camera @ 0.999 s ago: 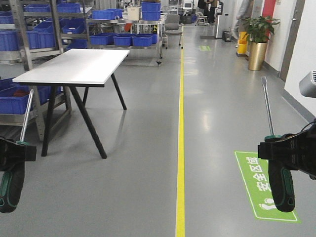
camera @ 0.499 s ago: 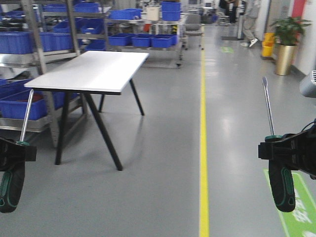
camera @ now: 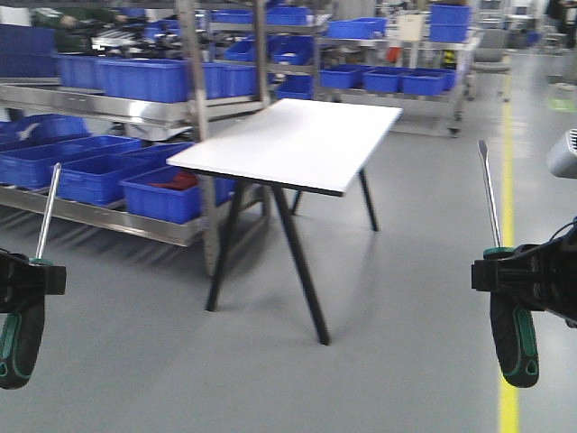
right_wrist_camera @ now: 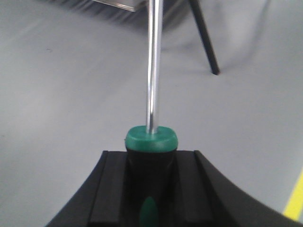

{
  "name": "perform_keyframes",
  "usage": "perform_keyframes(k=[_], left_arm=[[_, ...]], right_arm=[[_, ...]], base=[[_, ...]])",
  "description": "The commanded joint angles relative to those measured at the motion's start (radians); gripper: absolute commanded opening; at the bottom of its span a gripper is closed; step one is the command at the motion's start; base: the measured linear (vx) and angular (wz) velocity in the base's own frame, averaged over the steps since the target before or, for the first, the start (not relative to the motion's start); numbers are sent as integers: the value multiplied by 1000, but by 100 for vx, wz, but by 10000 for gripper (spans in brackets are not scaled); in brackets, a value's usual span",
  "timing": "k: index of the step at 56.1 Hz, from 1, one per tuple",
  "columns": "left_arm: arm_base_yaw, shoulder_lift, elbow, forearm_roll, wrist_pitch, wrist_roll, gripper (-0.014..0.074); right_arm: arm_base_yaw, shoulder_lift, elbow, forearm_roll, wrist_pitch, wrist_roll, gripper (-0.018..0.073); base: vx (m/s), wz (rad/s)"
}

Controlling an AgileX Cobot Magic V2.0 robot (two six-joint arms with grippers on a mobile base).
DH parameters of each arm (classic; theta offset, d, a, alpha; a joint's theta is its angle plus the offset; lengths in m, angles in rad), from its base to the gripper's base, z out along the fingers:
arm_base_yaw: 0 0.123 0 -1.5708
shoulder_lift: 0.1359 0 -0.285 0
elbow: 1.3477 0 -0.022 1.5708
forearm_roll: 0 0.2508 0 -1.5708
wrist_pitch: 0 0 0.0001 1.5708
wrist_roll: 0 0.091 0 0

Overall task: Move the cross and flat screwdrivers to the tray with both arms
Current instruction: 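Drive the base away from the table holding both screwdrivers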

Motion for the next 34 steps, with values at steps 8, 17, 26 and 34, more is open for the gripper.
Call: perform_keyframes(k=[8,17,26,34], left_arm=[[-5,-30,-34,-15,-79,-10,-1],[-5,-30,-34,-15,-79,-10,-1],[-5,-30,-34,-15,-79,-10,-1],[-5,-30,-34,-15,-79,-10,-1]], right_arm=[[0,-23,-27,5,-85,-13,-9],[0,-23,-27,5,-85,-13,-9],[0,-23,-27,5,-85,-13,-9],[-1,-23,-27,5,-85,-13,-9]], base=[[48,56],[49,56],[49,57],[49,60]])
